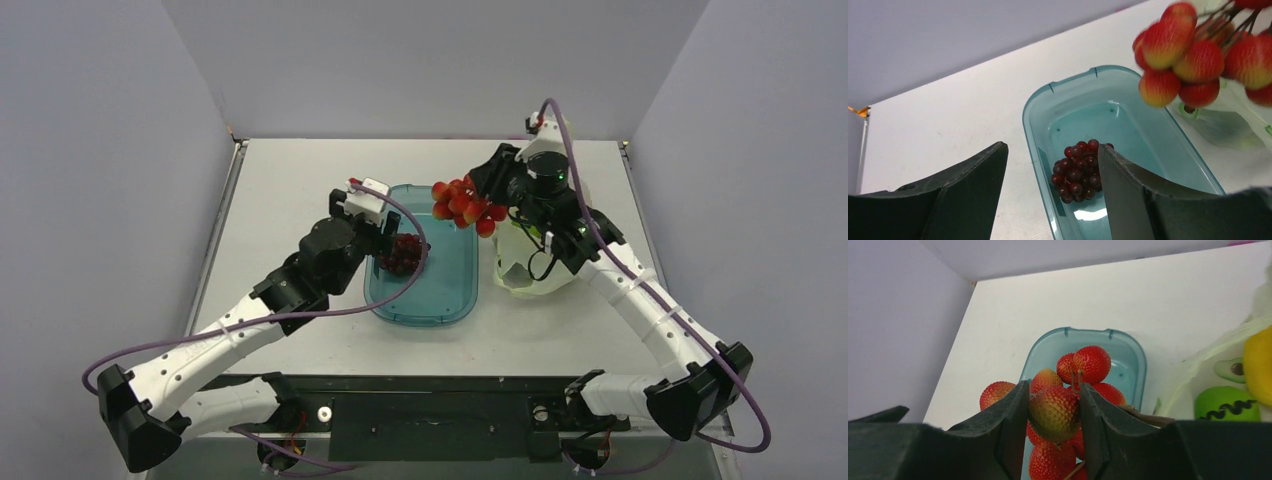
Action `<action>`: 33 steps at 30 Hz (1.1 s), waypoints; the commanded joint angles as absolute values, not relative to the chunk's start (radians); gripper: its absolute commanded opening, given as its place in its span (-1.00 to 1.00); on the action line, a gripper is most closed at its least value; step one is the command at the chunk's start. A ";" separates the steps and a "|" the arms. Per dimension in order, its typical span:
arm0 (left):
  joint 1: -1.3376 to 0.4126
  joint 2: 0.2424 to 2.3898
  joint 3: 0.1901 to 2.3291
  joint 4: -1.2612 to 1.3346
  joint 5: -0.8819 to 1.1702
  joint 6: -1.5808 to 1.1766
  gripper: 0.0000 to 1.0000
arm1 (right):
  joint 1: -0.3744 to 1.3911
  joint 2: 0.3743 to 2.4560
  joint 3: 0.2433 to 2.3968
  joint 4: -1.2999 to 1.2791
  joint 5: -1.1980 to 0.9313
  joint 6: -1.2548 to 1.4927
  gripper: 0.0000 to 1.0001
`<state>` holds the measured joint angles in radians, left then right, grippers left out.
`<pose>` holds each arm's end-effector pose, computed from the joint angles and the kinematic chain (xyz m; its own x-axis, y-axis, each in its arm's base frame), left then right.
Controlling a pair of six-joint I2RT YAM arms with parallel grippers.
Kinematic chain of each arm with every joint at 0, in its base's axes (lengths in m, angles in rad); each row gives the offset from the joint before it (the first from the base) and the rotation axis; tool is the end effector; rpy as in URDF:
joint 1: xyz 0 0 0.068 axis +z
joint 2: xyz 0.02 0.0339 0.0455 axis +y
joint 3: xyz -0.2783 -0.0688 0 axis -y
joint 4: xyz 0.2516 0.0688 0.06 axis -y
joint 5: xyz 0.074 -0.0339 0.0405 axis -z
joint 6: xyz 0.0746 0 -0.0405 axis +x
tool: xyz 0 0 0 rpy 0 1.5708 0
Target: Take the fake fruits out of the plastic bag
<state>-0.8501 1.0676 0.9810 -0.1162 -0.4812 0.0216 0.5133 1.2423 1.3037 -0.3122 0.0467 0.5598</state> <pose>0.2100 -0.1868 0.3671 -0.1250 0.1713 -0.9773 0.3696 0.9221 0.1144 0.2818 0.1549 0.4154 -0.4228 0.3706 -0.8270 -0.2675 0.8209 0.5046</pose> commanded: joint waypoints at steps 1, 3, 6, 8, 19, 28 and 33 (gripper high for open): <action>-0.856 0.976 0.952 0.041 -0.585 0.056 0.28 | 0.612 1.276 1.293 -0.228 0.056 0.589 -1.00; -0.857 0.951 0.935 0.061 -0.605 0.063 0.28 | 0.655 1.296 1.274 -0.229 0.046 0.588 -1.00; -0.858 0.918 0.914 0.085 -0.628 0.071 0.28 | 0.722 1.329 1.240 -0.232 0.033 0.579 -1.00; -0.858 0.906 0.905 0.097 -0.637 0.075 0.28 | 0.756 1.359 1.228 -0.252 0.045 0.565 -1.00; -0.859 0.918 0.912 0.089 -0.632 0.077 0.28 | 0.832 1.494 1.198 -0.294 0.081 0.545 -0.31; -0.860 0.923 0.915 0.089 -0.643 0.089 0.28 | 0.834 1.445 1.223 -0.339 0.132 0.517 0.28; -0.859 0.925 0.916 0.087 -0.645 0.090 0.28 | 0.815 1.362 1.241 -0.373 0.248 0.485 0.19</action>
<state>-0.8555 0.9253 0.9054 0.0422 -0.6289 0.0753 0.8310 1.4769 1.1816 -0.3729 0.1249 0.5217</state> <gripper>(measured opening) 0.640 0.636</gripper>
